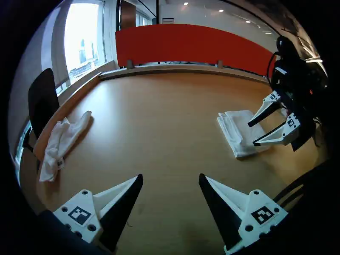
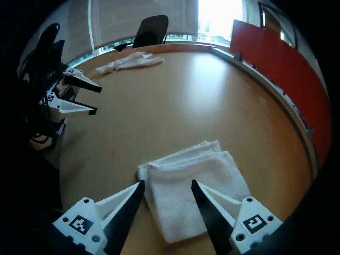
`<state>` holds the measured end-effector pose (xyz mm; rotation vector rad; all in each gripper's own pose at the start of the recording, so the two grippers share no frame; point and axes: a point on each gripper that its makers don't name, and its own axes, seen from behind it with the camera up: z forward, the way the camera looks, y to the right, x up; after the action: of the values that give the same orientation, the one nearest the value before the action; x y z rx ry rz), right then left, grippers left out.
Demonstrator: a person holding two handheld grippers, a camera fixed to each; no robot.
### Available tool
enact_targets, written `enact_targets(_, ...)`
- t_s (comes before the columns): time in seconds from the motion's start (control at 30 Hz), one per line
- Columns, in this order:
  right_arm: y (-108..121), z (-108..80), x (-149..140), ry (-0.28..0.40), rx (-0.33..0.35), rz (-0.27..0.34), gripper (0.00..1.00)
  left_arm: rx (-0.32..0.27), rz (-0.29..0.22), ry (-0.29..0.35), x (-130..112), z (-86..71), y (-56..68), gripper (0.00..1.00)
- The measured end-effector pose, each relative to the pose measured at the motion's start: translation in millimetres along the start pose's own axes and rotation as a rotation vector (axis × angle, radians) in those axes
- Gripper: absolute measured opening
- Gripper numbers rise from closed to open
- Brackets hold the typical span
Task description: Fold towel
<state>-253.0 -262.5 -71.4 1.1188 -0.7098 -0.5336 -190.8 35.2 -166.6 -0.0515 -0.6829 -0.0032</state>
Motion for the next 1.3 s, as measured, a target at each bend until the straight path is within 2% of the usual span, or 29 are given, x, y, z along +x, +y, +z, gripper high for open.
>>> enact_targets(0.7,6,-30.7,-55,-0.05,-0.084,0.082,0.85,0.006,0.017,0.006,2,-1.6,-4.0,0.98)
enact_targets(0.9,3,-34.1,-64,-0.066,-0.094,0.081,0.85,0.006,0.019,0.008,3,-1.8,-3.6,0.98)
enact_targets(1.3,-2,-33.0,-91,-0.103,-0.109,0.121,0.82,0.006,0.019,0.01,4,-2.2,-3.1,0.98)
